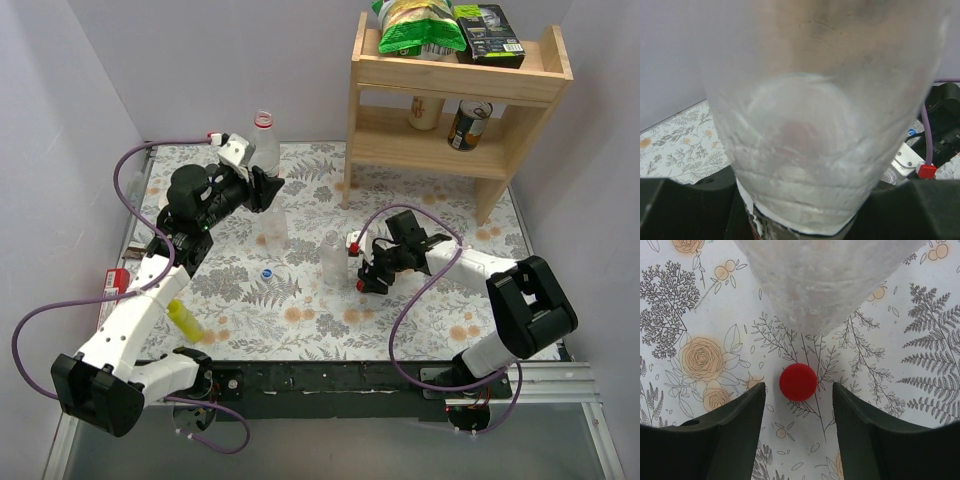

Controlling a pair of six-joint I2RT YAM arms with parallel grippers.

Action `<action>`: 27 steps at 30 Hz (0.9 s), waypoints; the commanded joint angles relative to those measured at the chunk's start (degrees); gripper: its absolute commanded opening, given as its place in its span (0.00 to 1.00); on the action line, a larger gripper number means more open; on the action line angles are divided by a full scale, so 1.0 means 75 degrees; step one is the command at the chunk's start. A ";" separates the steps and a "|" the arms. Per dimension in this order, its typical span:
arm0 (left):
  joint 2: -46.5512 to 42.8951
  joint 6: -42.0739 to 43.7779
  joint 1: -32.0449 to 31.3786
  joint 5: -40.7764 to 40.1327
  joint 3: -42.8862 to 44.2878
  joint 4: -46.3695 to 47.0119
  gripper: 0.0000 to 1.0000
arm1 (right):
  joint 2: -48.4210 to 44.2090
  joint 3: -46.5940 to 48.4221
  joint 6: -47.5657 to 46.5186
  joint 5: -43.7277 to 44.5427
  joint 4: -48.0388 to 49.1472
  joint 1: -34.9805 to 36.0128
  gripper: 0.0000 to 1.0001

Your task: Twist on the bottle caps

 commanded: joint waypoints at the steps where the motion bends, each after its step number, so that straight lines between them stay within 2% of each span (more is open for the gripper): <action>1: -0.0352 0.0001 0.0083 0.0007 -0.0143 0.0090 0.00 | 0.0171 -0.0107 0.0127 0.0151 0.0349 0.0180 0.62; 22: -0.0306 0.0071 0.0142 -0.0040 -0.0412 0.0207 0.00 | 0.0405 -0.0236 -0.0002 0.0221 0.0490 0.0204 0.56; 27: -0.0247 0.0071 0.0154 -0.0028 -0.0412 0.0231 0.00 | 0.0347 -0.0423 0.0033 0.0292 0.0642 0.0204 0.52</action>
